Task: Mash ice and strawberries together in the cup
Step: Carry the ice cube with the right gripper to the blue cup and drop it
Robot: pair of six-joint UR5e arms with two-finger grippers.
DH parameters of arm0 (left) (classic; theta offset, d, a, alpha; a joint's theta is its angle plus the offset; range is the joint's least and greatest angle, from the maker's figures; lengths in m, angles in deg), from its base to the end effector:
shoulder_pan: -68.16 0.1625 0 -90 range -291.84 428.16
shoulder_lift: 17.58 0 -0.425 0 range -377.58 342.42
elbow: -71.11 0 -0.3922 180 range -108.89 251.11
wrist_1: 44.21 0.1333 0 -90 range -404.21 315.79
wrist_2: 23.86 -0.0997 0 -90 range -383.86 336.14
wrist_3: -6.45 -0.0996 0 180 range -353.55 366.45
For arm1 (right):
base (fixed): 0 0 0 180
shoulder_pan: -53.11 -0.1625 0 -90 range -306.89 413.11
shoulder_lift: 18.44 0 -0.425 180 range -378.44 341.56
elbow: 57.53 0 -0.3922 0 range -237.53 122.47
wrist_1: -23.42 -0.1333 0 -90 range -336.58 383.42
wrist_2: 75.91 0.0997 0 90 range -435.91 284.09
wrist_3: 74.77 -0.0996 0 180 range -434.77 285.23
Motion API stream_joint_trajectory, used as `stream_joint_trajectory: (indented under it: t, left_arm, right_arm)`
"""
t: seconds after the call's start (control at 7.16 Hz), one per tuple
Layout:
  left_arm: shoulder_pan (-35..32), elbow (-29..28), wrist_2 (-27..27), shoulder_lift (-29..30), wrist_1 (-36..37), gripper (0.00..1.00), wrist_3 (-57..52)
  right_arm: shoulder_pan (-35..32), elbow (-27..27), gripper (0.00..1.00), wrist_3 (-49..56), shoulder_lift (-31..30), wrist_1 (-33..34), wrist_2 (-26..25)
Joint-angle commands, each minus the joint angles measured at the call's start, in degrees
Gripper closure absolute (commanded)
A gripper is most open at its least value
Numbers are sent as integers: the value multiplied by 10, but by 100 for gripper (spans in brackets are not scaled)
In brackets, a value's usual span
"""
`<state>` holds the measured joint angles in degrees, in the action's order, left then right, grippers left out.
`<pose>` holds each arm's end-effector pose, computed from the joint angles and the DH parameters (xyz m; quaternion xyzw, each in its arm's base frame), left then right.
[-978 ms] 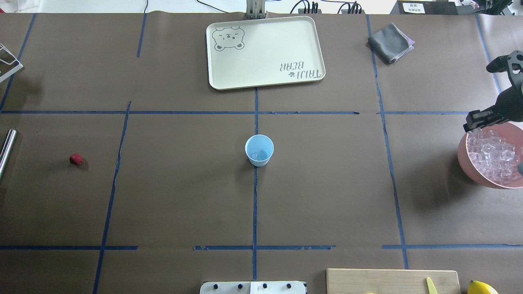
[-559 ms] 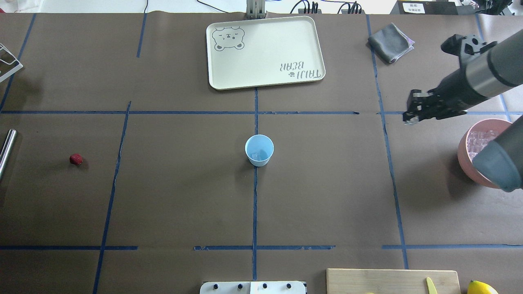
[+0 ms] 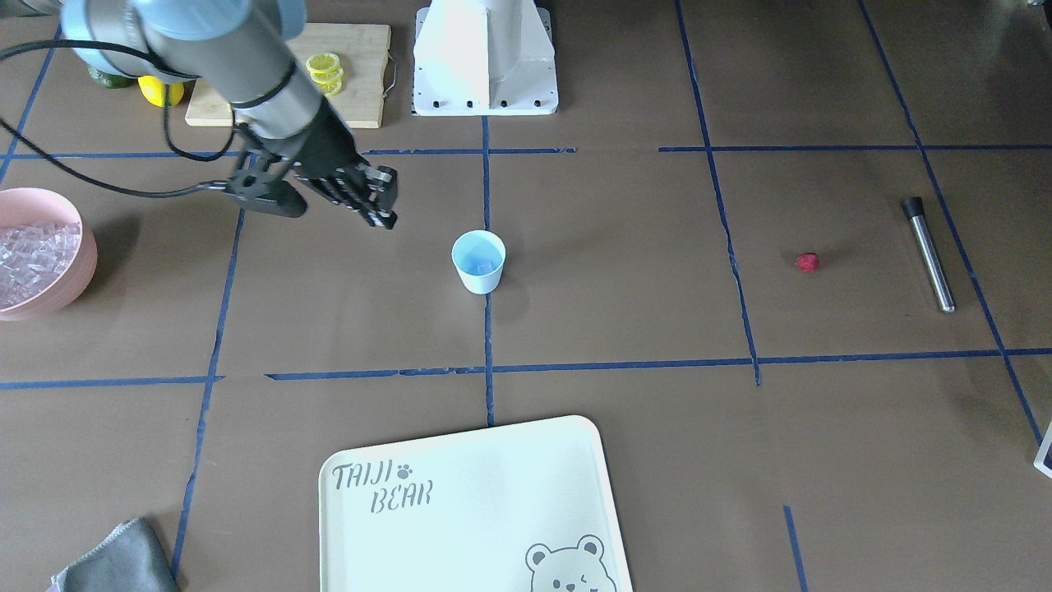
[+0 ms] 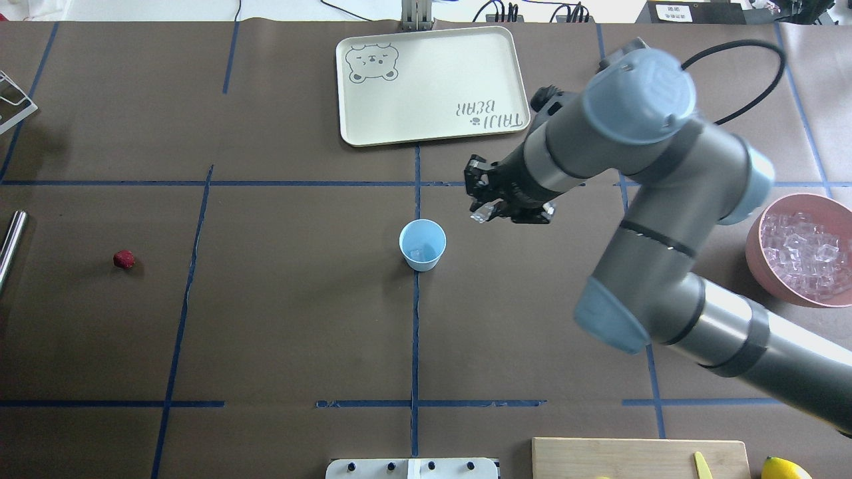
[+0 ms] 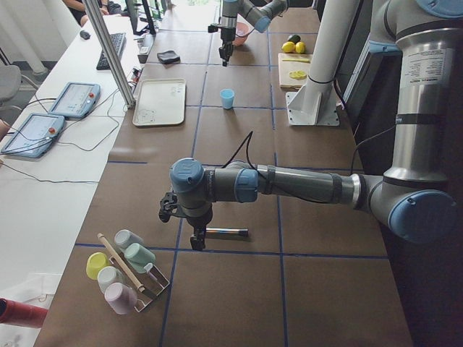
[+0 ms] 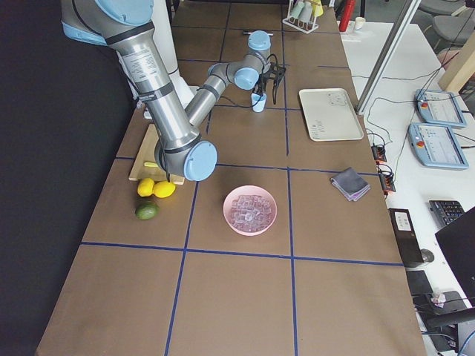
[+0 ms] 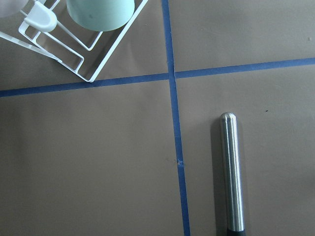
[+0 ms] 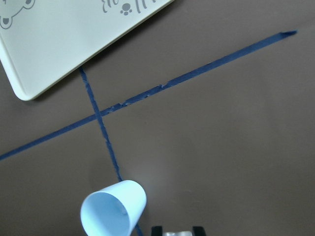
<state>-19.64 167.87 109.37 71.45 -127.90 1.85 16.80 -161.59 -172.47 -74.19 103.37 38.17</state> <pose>-0.0465 -0.4842 0.6213 0.0035 0.3684 0.0535 0.9281 -0.4526 -0.4476 0.1837 -0.0587 -0.5070 0.2256 0.8298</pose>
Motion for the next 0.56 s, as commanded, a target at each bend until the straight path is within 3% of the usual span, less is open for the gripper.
stream_joint_trajectory:
  t: [0.0,0.28,0.42]
  left_arm:
    - [0,1,0,0,-1,0,0]
    - [0,1,0,0,-1,0,0]
    - [0,1,0,0,0,0,0]
  right_arm:
    - [61,92,98,-38,57,-34,-78]
    - [65,112,93,-36,64,-46,-79]
    - [67,112,62,-36,63,-46,-79]
